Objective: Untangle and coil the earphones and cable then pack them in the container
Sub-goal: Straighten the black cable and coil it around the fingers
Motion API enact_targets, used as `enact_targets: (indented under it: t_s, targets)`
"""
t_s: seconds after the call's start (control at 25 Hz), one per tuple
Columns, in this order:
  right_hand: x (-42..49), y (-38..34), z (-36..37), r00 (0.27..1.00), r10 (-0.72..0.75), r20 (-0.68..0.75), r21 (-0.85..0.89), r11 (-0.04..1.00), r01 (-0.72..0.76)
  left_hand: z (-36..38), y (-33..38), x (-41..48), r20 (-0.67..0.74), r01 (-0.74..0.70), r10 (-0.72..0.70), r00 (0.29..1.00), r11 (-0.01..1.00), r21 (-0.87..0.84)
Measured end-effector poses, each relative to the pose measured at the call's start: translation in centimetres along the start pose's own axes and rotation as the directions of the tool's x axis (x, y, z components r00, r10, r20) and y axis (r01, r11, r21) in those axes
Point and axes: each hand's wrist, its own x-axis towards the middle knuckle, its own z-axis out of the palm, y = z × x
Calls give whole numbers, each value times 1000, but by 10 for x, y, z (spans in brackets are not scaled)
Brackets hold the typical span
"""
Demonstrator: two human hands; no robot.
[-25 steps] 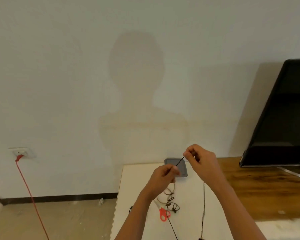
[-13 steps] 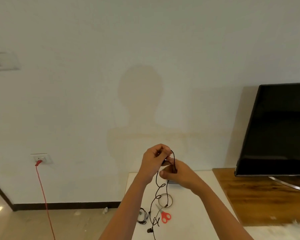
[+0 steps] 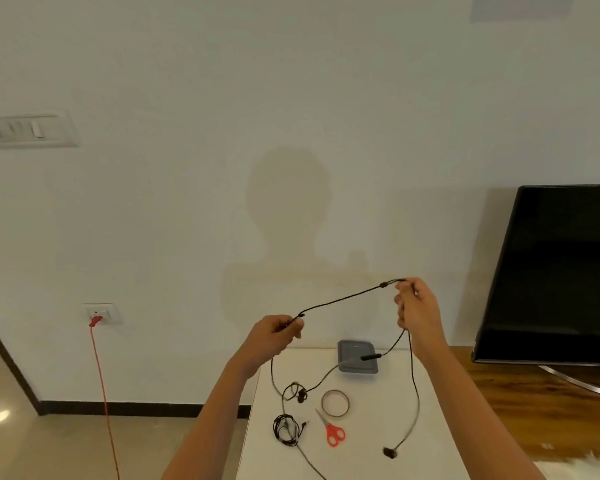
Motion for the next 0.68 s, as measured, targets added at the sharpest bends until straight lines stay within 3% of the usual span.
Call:
enact_targets:
  t_s: [0.08, 0.16, 0.28, 0.4, 0.48, 0.56, 0.68]
  targets:
    - [-1, 9, 0, 989, 100, 106, -306, 950, -63, 2, 6, -1, -58, 33, -43, 997, 986, -163]
    - [-10, 16, 8, 937, 206, 283, -464, 884, -55, 7, 20, 3, -72, 41, -64, 995, 960, -278]
    - [-21, 15, 27, 869, 162, 467, -411, 910, 51, 18, 44, 7, 11, 28, -26, 1000, 951, -307]
    - [-24, 5, 43, 798, 107, 593, -326, 938, 116, 28, 56, 10, 47, -20, 28, 998, 987, -159]
    - [-23, 1, 47, 766, 93, 636, -292, 948, 127, 29, 59, 12, -26, -94, 93, 995, 995, -30]
    - [-20, 1, 44, 778, 60, 625, -312, 933, 179, 22, 56, 14, -131, -146, 154, 979, 987, 70]
    - [-12, 6, 31, 879, -88, 469, -244, 943, 225, -1, 41, 14, -184, -131, 164, 969, 974, 183]
